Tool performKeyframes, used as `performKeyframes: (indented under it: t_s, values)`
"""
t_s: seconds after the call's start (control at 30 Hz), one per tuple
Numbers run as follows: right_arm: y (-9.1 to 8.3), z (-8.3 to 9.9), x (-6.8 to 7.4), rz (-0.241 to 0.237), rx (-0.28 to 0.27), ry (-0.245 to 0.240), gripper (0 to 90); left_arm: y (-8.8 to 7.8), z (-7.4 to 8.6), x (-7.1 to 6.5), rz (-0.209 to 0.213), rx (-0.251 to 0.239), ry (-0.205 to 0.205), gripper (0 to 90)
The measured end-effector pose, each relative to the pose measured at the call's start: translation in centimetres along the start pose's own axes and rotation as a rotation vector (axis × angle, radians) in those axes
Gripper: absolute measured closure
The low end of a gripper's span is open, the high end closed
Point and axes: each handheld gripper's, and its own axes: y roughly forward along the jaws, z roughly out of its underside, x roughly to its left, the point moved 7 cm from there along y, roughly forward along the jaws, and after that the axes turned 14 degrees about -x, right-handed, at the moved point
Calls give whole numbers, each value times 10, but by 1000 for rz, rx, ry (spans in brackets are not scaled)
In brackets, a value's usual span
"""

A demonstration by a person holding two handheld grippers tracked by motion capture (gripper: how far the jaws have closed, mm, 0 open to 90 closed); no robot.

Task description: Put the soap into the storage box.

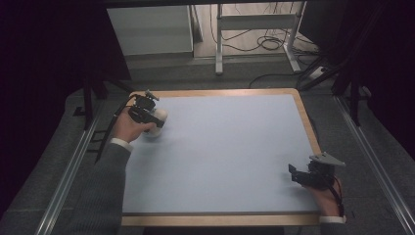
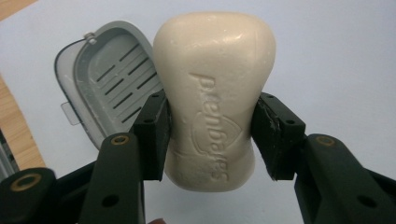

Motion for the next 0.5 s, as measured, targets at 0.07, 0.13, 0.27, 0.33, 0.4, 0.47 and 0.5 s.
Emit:
performKeyframes:
  t_s: [0.07,0.13,0.27,0.33,0.4,0.47,0.5]
  values:
    - [0,0,0,0,1,-1,75,1,-1,4,-11,0,-13,500]
    - [0,0,1,0,2,0,74,2,-2,7,-15,3,-20,500]
    - [1,1,0,-1,5,-3,75,5,-5,13,-26,11,-36,500]
    - [1,1,1,-1,5,-2,75,7,-6,16,-30,14,-45,500]
    - [0,0,0,1,1,-2,75,10,-6,20,-33,16,-60,500]
    - [0,1,0,1,2,-3,74,12,-6,22,-35,22,-65,500]
    - [0,1,0,1,2,-3,75,13,-6,24,-36,27,-70,500]
